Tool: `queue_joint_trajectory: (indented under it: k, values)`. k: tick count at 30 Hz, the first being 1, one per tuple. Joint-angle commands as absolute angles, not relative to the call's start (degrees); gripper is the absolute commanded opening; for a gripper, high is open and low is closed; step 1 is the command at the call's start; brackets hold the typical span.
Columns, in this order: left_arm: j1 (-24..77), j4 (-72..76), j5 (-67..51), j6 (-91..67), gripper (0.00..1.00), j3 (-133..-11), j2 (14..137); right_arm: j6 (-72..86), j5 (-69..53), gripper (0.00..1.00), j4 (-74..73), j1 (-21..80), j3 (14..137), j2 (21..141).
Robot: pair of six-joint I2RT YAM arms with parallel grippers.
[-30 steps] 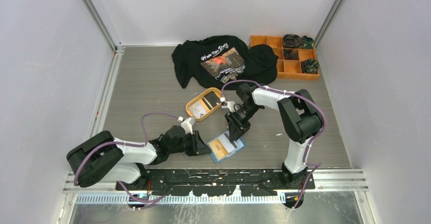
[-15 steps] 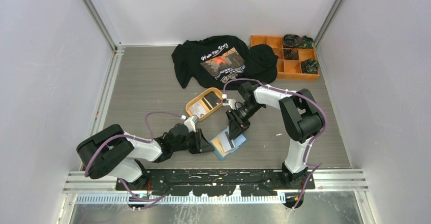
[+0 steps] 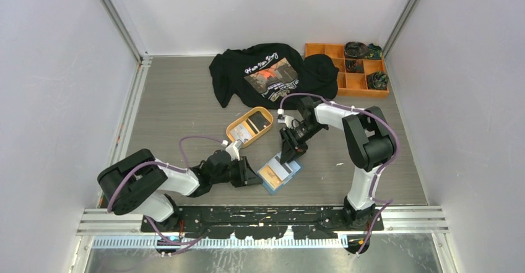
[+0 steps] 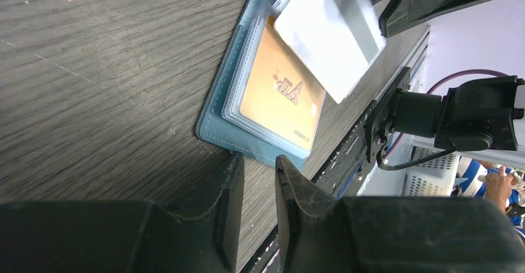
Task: Put the credit cards into the card holder
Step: Turn over the card slot in the card holder.
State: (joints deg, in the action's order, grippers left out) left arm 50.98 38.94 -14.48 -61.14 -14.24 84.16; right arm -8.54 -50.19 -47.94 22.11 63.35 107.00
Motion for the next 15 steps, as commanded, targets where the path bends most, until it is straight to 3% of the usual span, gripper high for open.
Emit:
queue_joint_trajectory:
  k: [1,8,15]
  values:
    - [51.0,42.2,-15.3,-61.3,0.26,-16.2,85.2,-5.5,-50.1,0.4,-45.9,22.1,63.1,107.7]
    - [51.0,42.2,-15.3,-61.4,0.25,-16.4,85.4,-4.5,-48.9,0.38,-45.2,21.2,63.1,108.8]
    - [51.0,42.2,-15.0,-61.7,0.26,-16.2,84.9,-5.0,-47.6,0.23,-45.2,20.9,63.4,108.5]
